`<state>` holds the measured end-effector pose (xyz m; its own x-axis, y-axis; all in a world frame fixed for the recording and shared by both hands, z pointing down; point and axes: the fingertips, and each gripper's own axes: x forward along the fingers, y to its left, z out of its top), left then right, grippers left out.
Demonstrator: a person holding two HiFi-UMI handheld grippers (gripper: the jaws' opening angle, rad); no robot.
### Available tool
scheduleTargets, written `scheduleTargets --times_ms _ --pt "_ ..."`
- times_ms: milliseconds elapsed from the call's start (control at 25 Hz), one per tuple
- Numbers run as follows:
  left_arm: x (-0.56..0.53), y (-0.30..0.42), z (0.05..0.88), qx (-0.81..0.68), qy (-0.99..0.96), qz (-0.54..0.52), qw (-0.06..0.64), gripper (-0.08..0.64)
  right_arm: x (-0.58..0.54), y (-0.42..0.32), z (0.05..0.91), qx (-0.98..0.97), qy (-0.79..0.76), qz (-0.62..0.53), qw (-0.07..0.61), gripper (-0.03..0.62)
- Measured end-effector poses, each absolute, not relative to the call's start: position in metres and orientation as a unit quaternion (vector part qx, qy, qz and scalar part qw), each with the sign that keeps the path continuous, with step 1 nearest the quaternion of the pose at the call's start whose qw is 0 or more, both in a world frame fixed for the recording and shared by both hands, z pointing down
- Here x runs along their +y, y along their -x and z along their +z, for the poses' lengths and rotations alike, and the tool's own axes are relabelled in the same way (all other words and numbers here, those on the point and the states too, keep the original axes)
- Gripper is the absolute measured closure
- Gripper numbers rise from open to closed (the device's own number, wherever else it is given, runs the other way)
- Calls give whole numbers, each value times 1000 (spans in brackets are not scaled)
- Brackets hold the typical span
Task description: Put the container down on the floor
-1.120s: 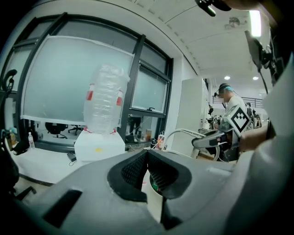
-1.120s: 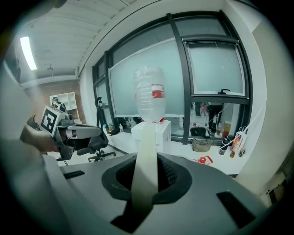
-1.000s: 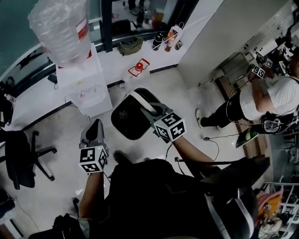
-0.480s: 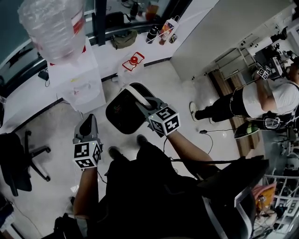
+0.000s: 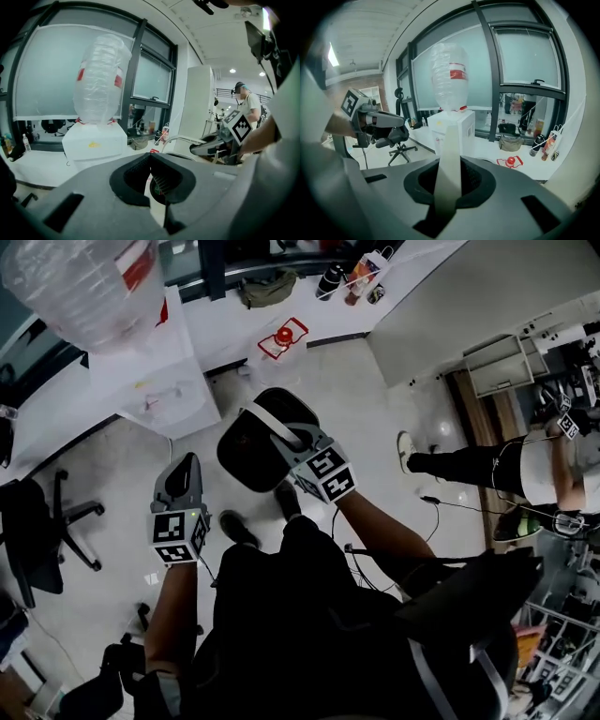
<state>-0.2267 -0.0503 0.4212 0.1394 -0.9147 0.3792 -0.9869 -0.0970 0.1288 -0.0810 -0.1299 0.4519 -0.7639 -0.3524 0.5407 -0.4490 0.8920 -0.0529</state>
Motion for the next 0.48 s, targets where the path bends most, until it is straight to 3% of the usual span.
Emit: scheduleTargets --times_ms 480 --pt "-100 203 504 -647 -721 112 223 549 -177 71 547 -932 -184 101 297 545"
